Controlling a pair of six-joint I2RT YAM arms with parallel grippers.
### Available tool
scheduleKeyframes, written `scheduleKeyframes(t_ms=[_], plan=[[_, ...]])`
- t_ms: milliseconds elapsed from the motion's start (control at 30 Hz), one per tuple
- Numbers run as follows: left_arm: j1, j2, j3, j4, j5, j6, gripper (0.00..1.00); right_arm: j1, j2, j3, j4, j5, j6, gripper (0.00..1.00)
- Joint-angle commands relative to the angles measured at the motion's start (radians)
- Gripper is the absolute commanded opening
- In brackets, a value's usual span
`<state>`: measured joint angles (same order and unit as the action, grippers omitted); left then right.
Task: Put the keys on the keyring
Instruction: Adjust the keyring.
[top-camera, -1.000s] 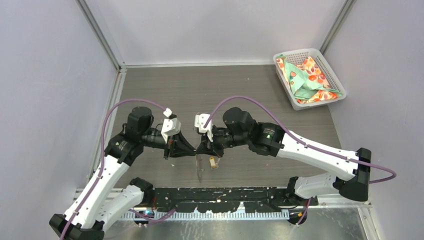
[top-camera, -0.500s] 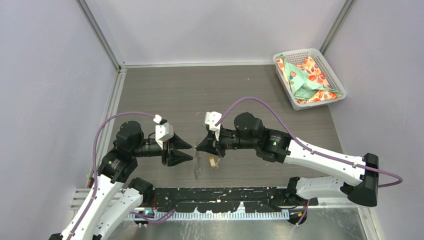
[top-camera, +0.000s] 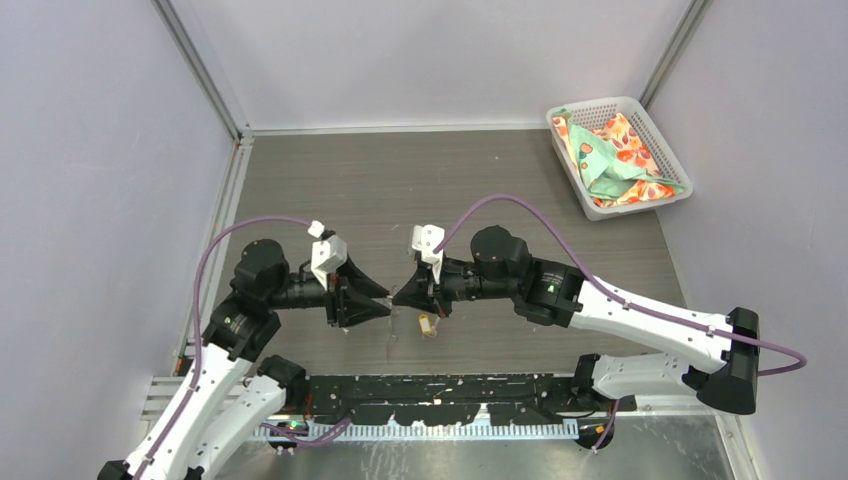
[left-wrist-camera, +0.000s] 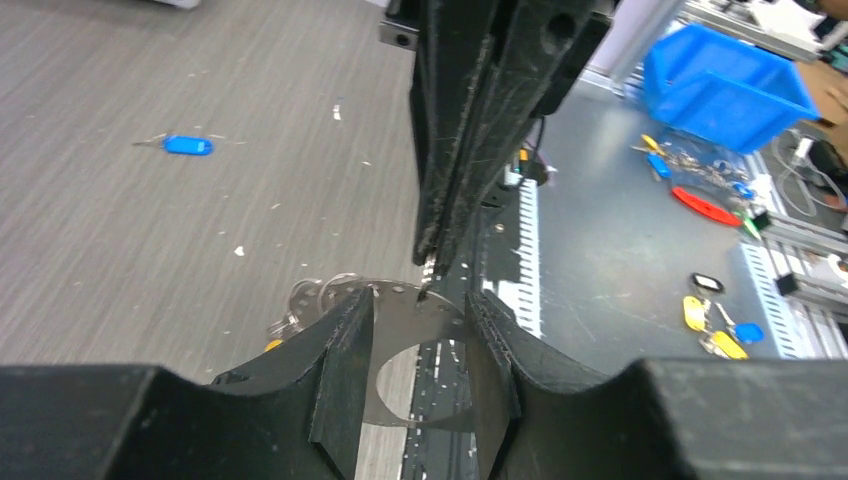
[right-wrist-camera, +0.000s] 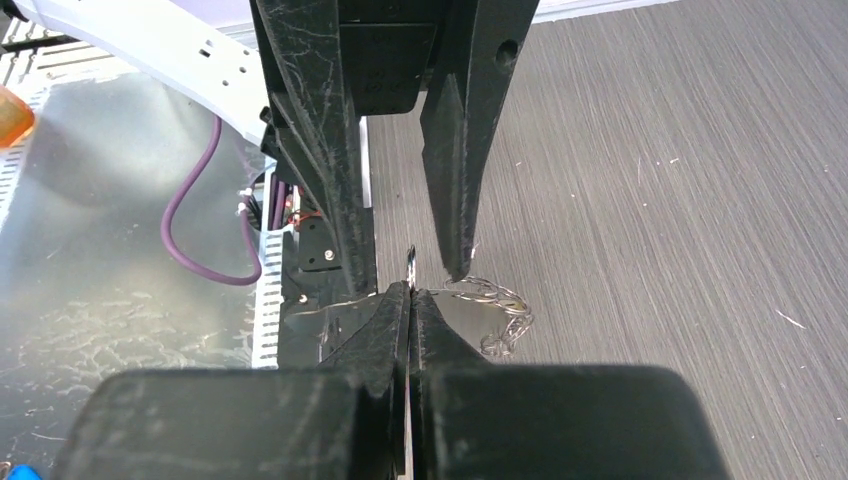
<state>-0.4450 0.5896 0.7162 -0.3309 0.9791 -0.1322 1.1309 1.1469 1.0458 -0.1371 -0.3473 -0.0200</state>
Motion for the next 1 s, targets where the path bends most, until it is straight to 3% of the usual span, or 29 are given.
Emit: scheduleKeyframes(t_ms=[0,200,433,533,667,833,967], plan=[[-0.003,0.03,0.011,0.041,0.154,-0.015,0.4,0.003,-0.013,0.033,0.049,-0.029,0.0,0.01],[-0.003,0.044,0.009,0.028,0.229,0.041,0.25,0.003,-0.008,0.037,0.048,-0.042,0.005,0.01],[-0.003,0.038,0.007,0.063,0.188,0.013,0.11,0.004,-0.009,0.035,0.048,-0.045,0.011,0.01],[-0.003,0.029,0.004,0.047,0.178,0.017,0.1,0.003,-0.016,0.032,0.05,-0.04,0.012,0.01],[-0.002,0.009,0.0,0.034,0.173,0.02,0.19,-0.002,-0.027,0.025,0.058,-0.043,0.019,0.01],[-0.003,0.006,0.003,0.038,0.174,0.025,0.01,-0.005,-0.018,0.026,0.062,-0.064,0.02,0.01],[-0.003,0.002,0.004,0.049,0.155,0.006,0.0,-0.005,-0.015,0.026,0.062,-0.074,0.019,0.01]])
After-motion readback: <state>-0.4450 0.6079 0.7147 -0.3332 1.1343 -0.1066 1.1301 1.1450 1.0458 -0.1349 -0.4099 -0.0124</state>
